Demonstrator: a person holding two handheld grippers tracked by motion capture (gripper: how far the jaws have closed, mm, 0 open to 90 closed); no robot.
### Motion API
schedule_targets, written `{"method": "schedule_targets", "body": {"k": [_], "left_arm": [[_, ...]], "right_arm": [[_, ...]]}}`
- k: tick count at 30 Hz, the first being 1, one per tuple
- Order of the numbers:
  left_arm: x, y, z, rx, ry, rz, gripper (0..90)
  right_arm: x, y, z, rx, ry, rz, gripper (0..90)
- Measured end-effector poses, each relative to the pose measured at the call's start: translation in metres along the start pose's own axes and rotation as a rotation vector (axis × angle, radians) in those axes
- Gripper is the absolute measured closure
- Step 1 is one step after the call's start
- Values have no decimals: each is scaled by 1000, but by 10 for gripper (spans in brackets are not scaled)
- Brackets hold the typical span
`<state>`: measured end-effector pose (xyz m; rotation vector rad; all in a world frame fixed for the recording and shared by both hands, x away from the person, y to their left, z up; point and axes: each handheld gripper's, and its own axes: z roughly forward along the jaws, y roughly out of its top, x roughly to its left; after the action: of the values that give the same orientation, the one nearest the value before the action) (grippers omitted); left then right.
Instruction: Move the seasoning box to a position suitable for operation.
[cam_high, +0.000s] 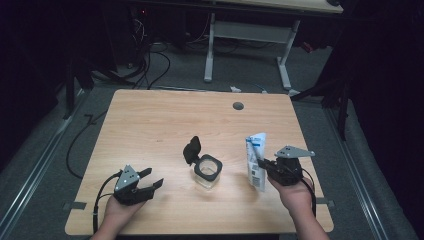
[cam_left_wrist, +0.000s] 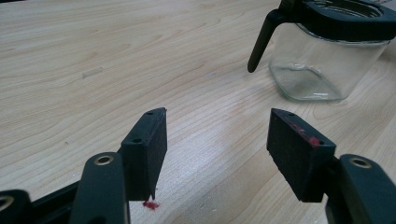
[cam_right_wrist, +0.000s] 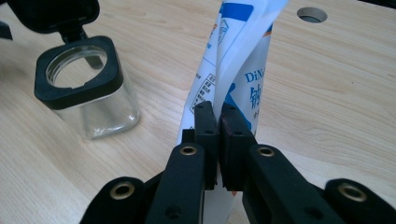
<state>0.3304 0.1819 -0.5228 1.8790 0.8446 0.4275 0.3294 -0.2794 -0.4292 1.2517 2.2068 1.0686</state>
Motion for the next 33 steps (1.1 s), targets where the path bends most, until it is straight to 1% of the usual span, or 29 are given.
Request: {"method": "schedule_targets", "body": {"k": [3,5,9,10,12,16,17,18,19,20,25,28,32,33], "left_arm": [[0,0,0,-2,0,2,384],[1,0,0,-1,0,0,384],[1,0,1,3,-2,-1,384],[1,-1,1,3,-2,0,384],[1,-1,1,5,-5,2,384],[0,-1,2,3,-7,3,384],[0,-1,2,3,-7,3,384],[0,-1,2,4,-8,2,384],[-1,-1,2,4,-8,3,384],[-1,-1,2,4,-9,4,384],[-1,-1,2,5,-10,4,384],[-2,-1,3,9,-16,6,384],[-2,-1,3,7,-17,9,384],[-2,-1,3,7,-17,8,384]], "right_arm": [[2,3,0,17,4,-15,879],[2,5,-2,22,18,-6,880],[2,7,-3,33,25,-13,880],[1,9,-4,47,30,-15,881],[1,9,-4,50,31,-19,881],[0,10,-6,75,37,-17,886],[0,10,-6,81,38,-17,886],[1,11,-7,94,33,-33,887],[1,11,-7,94,33,-33,887],[2,12,-8,110,28,-40,886],[1,13,-8,128,27,-40,886],[1,14,-6,158,20,-59,886],[0,15,-5,189,24,-63,886],[1,16,-4,193,25,-58,887]]}}
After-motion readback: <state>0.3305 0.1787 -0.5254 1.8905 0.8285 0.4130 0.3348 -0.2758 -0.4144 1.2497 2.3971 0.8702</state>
